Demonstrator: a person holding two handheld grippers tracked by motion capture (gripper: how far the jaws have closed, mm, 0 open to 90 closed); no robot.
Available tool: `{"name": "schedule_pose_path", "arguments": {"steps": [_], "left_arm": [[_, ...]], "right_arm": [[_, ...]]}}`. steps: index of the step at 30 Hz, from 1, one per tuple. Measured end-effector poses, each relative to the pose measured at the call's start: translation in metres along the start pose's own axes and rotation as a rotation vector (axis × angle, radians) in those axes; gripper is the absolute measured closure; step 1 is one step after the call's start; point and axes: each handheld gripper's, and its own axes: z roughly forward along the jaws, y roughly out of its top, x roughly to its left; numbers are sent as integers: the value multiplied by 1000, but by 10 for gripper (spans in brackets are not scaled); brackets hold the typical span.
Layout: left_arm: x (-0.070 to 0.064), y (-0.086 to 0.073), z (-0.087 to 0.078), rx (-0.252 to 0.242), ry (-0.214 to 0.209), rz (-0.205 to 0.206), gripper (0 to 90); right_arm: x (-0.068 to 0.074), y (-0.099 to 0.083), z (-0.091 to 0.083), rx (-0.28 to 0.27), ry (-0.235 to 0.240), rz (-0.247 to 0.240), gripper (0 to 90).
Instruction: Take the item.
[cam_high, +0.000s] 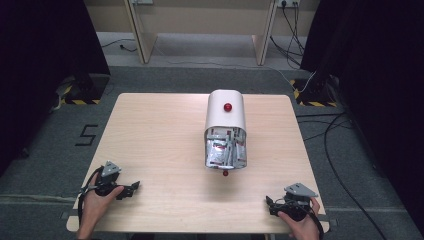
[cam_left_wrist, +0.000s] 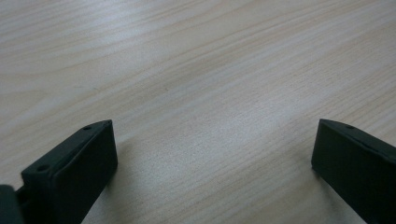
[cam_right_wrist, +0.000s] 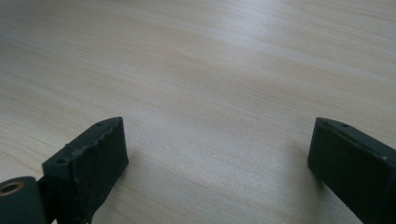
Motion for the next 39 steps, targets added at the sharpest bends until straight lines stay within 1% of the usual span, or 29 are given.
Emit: {"name": "schedule_pose_path", "arguments": {"steps": [5, 7, 8, 9, 10, 11, 12, 13, 14, 15, 17, 23, 26, 28, 29, 30, 35, 38, 39], "left_arm": [[0, 0, 0, 0, 0, 0, 0], [0, 0, 0, 0, 0, 0, 0], [0, 0, 0, 0, 0, 0, 0], [0, 0, 0, 0, 0, 0, 0], [0, 0, 0, 0, 0, 0, 0], [0, 0, 0, 0, 0, 0, 0], [0, 0, 0, 0, 0, 0, 0], [0, 0, 0, 0, 0, 0, 0], [0, 0, 0, 0, 0, 0, 0], [0, 0, 0, 0, 0, 0, 0], [0, 0, 0, 0, 0, 0, 0], [0, 0, 0, -1, 0, 0, 0], [0, 0, 0, 0, 0, 0, 0], [0, 0, 0, 0, 0, 0, 0], [0, 0, 0, 0, 0, 0, 0], [0, 0, 0, -1, 0, 0, 0], [0, 0, 0, 1, 1, 1, 0], [0, 0, 0, 0, 1, 1, 0], [0, 0, 0, 1, 1, 2, 0]], "right_arm": [[0, 0, 0, 0, -1, -1, 57], [0, 0, -1, -2, 1, 3, 72], [0, 0, -1, -4, 0, 15, 87], [-1, 0, -1, -10, 4, 11, 117], [-2, 0, -2, -17, 11, 8, 176], [-2, 0, -4, -25, 21, 8, 206], [-2, 1, -4, -32, 27, 7, 193], [-2, 1, -5, -39, 17, 16, 173], [-2, 2, -6, -52, 5, 12, 171], [-1, 4, -8, -65, 2, 21, 183], [1, 7, -12, -92, 7, 12, 189], [7, 23, -23, -144, 9, -18, 193], [12, 32, -28, -163, 14, -42, 206], [15, 39, -34, -184, 17, -50, 207], [15, 39, -34, -184, 17, -50, 207], [18, 47, -38, -201, 22, -56, 212], [30, 65, -47, -246, 37, -78, 224], [38, 74, -53, -272, 46, -93, 228], [41, 75, -55, -278, 57, -96, 232]]}}
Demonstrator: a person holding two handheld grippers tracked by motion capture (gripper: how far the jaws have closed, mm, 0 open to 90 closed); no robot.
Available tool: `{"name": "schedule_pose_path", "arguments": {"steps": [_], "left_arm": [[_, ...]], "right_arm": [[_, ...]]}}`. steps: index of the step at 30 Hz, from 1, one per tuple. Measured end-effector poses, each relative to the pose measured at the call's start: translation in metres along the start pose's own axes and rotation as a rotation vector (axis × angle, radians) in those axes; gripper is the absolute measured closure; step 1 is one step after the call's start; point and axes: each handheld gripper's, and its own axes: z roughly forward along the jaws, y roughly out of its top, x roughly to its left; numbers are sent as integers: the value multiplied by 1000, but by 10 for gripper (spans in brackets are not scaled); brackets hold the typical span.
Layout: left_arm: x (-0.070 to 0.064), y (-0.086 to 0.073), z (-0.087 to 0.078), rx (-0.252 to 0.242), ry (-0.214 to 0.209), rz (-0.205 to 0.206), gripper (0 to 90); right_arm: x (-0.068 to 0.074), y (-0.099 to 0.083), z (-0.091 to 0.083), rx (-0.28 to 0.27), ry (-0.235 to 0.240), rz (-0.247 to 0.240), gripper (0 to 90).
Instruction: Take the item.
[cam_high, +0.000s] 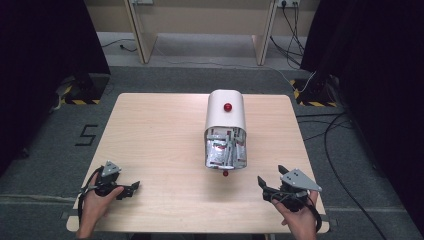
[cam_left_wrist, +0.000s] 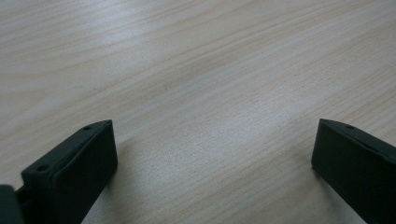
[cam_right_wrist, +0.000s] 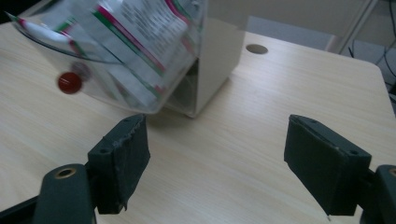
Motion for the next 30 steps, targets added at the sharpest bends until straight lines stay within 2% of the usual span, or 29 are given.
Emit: {"name": "schedule_pose_path", "arguments": {"steps": [11, 19, 30], "left_arm": [[0, 0, 0, 0, 0, 1, 0], [0, 0, 0, 0, 0, 1, 0], [0, 0, 0, 0, 0, 1, 0]], "right_arm": [[14, 21, -2, -46, 34, -25, 282], [27, 38, 1, -75, 65, -64, 342], [37, 55, 12, -108, 63, -94, 403]]}}
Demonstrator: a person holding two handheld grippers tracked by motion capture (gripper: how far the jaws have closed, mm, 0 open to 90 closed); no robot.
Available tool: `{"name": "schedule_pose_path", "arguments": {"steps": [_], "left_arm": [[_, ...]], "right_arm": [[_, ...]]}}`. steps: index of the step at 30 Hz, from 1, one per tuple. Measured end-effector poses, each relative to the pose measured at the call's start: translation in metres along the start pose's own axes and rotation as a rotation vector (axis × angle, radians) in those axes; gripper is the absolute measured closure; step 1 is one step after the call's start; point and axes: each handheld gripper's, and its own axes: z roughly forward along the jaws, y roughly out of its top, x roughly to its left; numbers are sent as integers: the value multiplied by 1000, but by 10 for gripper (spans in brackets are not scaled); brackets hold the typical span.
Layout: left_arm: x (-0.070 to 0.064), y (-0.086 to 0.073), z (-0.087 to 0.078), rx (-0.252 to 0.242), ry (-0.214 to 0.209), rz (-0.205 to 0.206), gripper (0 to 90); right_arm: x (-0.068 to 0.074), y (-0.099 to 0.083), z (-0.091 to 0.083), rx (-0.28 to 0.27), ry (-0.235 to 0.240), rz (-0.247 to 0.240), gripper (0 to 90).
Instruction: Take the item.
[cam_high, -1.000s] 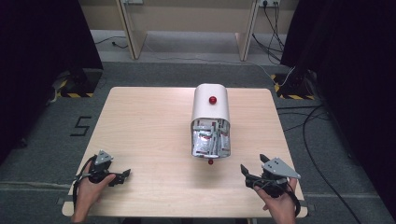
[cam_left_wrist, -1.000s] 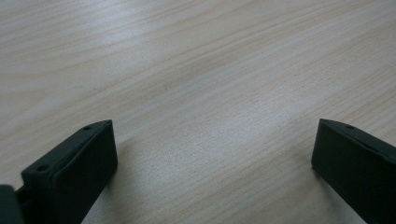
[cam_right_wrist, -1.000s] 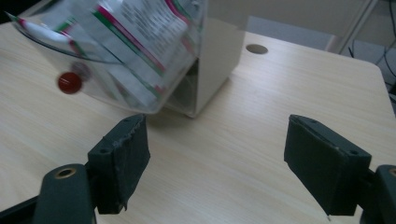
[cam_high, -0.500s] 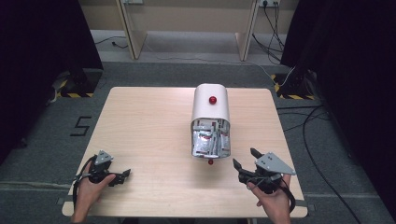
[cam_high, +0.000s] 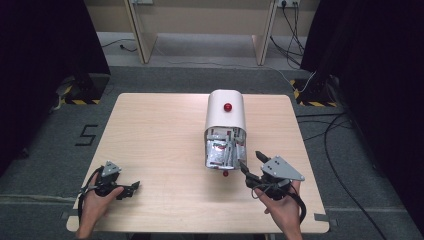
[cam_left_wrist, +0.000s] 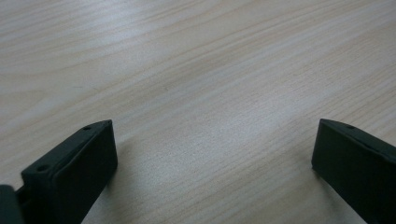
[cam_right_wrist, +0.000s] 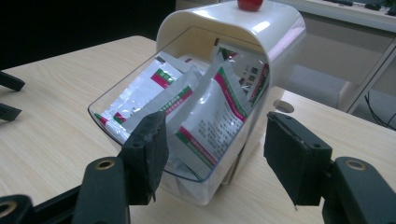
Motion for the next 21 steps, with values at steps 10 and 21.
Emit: {"name": "schedule_pose_path", "arguments": {"steps": [10, 21], "left_arm": [[0, 0, 0, 0, 0, 0, 0], [0, 0, 0, 0, 0, 0, 0]], "right_arm": [[7, 8, 16, 11, 10, -27, 434], [11, 14, 25, 2, 2, -45, 458]]}}
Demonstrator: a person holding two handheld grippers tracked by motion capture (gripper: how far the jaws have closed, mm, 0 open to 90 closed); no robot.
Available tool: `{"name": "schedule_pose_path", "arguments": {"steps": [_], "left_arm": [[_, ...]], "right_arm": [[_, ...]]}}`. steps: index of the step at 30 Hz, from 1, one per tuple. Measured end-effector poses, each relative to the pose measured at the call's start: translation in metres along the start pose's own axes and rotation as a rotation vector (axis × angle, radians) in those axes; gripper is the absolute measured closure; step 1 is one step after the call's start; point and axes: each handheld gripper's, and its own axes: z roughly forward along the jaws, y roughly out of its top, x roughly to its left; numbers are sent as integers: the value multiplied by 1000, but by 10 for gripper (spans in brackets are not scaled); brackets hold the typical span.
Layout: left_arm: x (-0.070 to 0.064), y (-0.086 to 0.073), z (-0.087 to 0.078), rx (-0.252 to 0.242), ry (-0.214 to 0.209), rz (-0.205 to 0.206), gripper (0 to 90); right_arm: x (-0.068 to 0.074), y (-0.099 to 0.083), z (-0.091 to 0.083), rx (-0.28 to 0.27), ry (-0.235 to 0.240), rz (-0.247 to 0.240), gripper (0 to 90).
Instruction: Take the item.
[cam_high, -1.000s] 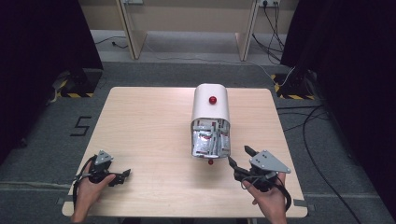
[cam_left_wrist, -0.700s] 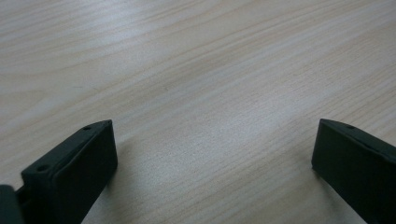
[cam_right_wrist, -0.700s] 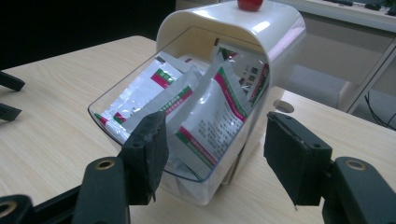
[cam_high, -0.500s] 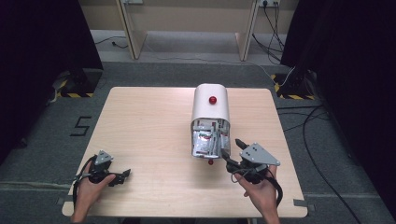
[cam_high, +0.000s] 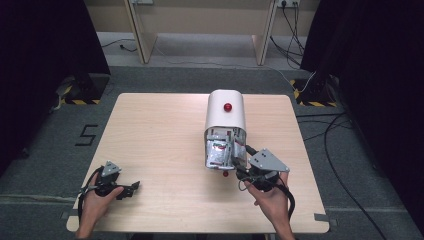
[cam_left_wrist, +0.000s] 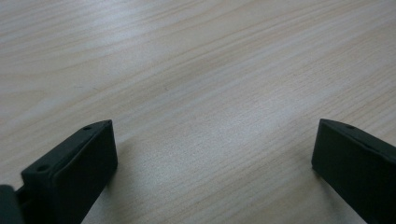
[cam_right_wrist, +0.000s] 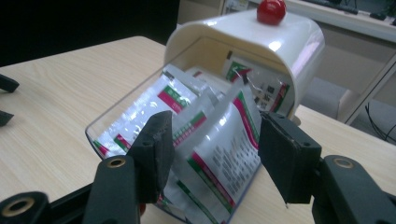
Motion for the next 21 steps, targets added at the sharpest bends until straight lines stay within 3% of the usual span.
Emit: {"name": "schedule_pose_path", "arguments": {"steps": [7, 13, 21], "left_arm": [[0, 0, 0, 0, 0, 1, 0], [0, 0, 0, 0, 0, 0, 0], [0, 0, 0, -1, 0, -1, 0]], "right_arm": [[5, 1, 10, 22, -18, -30, 479], [-5, -2, 8, 25, -44, -9, 522], [-8, -9, 17, 54, -53, -67, 641]]}}
